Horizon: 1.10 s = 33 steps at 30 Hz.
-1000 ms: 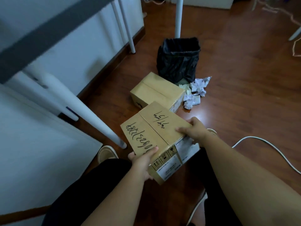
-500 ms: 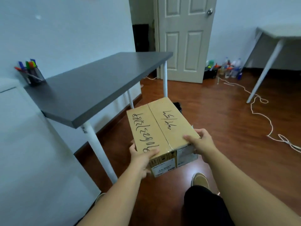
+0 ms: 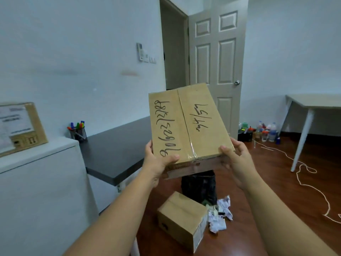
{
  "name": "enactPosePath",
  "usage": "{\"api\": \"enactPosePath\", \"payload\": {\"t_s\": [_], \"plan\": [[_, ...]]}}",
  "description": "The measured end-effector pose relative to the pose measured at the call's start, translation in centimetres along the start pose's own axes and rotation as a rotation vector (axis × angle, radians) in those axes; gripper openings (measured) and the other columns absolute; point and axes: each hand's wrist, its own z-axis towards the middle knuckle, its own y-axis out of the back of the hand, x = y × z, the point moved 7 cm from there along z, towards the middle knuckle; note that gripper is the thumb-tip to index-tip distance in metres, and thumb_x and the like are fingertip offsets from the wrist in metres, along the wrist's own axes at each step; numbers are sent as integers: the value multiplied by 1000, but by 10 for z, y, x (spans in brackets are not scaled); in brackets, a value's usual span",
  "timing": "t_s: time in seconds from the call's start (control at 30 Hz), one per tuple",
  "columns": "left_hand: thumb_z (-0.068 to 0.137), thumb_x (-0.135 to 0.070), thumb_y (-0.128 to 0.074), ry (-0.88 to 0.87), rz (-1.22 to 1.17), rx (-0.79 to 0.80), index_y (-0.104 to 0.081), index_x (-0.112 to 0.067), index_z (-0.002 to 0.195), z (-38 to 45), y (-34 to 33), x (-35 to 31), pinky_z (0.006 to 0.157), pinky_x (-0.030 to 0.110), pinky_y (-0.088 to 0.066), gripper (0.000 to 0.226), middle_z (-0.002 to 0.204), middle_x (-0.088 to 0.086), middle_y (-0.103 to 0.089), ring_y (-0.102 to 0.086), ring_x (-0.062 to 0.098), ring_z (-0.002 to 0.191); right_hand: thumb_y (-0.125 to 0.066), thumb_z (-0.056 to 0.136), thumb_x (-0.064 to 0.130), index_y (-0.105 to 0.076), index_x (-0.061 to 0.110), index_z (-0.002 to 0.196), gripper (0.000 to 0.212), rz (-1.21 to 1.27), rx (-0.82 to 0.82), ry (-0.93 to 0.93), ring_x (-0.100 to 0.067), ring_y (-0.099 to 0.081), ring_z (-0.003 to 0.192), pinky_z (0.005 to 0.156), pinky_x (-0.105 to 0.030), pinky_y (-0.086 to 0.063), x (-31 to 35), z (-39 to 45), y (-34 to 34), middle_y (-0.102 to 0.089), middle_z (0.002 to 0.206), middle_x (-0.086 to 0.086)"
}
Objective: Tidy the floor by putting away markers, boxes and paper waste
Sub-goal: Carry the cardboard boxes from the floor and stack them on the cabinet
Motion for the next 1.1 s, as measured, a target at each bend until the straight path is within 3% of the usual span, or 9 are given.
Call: {"api": "enactPosePath", "payload": {"t_s": [0.07, 0.2, 0.33, 0.43, 0.53, 0.67, 0.8, 0.97, 1.1], "plan": [[44, -16, -96, -57, -10, -12, -27, -43, 137, -3, 22, -35, 85, 66, -51, 119, 128, 1, -56, -60, 30, 111, -64, 90, 13, -50, 24, 123, 38, 33, 63, 44, -18, -62, 97, 67, -29, -55, 18, 1, -37, -61, 118, 1], [57, -8, -91, -183, 32, -78, -26, -40, 142, -15, 77, -112, 77, 57, -57, 111, 127, 1, -55, -57, 30, 112, -64, 88, 13, -49, 22, 131, 46, 97, 193, 91, -17, -60, 106, 84, -39, -51, 47, -2, -117, -61, 120, 3], [62, -7, -90, -295, 99, -190, -33, -37, 143, -39, 143, -184, 78, 55, -58, 103, 125, 3, -61, -60, 29, 113, -61, 90, 11, -51, 24, 127, 41, 187, 348, 90, -10, -64, 101, 77, -31, -54, 65, -14, -206, -63, 115, 4], [64, -6, -88, -377, 155, -274, -40, -35, 139, -65, 192, -231, 68, 48, -59, 93, 120, 4, -66, -63, 32, 110, -61, 91, 10, -54, 26, 124, 37, 233, 478, 60, -13, -62, 107, 83, -37, -53, 71, -25, -278, -63, 119, 3], [66, -4, -86, -453, 209, -387, -47, -32, 131, -97, 241, -270, 79, 51, -58, 82, 117, 3, -68, -65, 28, 107, -60, 91, 8, -56, 25, 123, 36, 295, 568, 45, -11, -60, 107, 84, -39, -52, 75, -41, -345, -64, 116, 6], [64, -11, -89, -488, 319, -506, -52, -33, 127, -141, 299, -312, 79, 53, -57, 77, 114, 2, -71, -66, 30, 107, -59, 92, 8, -57, 25, 120, 33, 359, 686, 7, -6, -60, 100, 88, -41, -52, 74, -69, -425, -65, 108, 8], [68, -7, -86, -505, 400, -609, -55, -36, 123, -187, 343, -342, 84, 46, -56, 70, 111, -3, -72, -66, 22, 107, -59, 92, 7, -55, 23, 126, 38, 408, 782, -39, -10, -58, 101, 97, -50, -45, 67, -100, -489, -64, 108, 7], [70, -8, -84, -496, 467, -708, -54, -29, 130, -238, 382, -375, 81, 44, -55, 71, 112, -3, -71, -64, 22, 108, -66, 85, 0, -47, 25, 134, 58, 362, 939, -1, -19, -59, 111, 89, -43, -54, 68, -142, -559, -62, 120, 0], [73, -10, -82, -483, 477, -821, -52, -30, 135, -273, 415, -397, 66, 36, -51, 72, 117, -3, -68, -62, 23, 109, -62, 86, -6, -45, 32, 132, 61, 297, 1018, 51, -15, -59, 112, 82, -42, -54, 70, -170, -601, -59, 124, 10]]}}
